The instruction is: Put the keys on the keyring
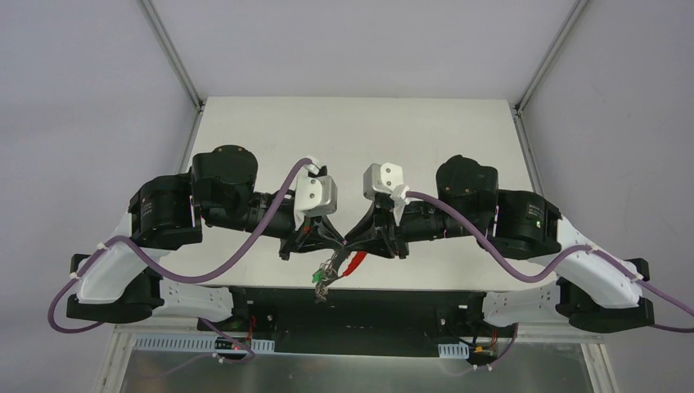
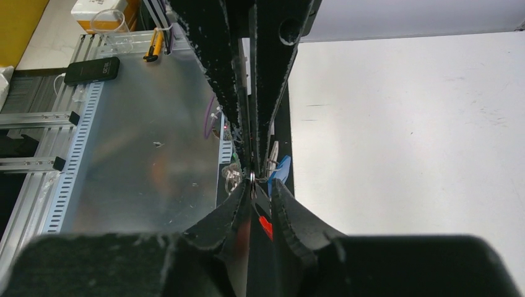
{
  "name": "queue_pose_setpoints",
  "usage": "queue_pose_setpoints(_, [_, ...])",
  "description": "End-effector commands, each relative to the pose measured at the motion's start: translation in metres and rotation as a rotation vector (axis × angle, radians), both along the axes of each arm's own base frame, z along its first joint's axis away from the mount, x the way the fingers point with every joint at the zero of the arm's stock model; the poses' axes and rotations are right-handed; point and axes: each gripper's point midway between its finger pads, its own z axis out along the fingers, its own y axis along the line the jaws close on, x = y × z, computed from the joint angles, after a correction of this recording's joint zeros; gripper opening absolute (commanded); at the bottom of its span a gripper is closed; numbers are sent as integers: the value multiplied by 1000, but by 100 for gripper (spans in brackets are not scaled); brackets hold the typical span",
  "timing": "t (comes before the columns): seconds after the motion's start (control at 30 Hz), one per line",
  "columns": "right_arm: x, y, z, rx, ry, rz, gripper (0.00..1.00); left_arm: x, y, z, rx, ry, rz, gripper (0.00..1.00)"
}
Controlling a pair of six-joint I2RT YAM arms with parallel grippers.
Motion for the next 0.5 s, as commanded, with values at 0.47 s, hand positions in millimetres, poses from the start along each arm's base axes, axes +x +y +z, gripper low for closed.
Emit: queue_pose_setpoints(0.47, [-5, 2, 1, 10, 17, 22, 0, -2, 6, 24, -75, -46, -7, 0])
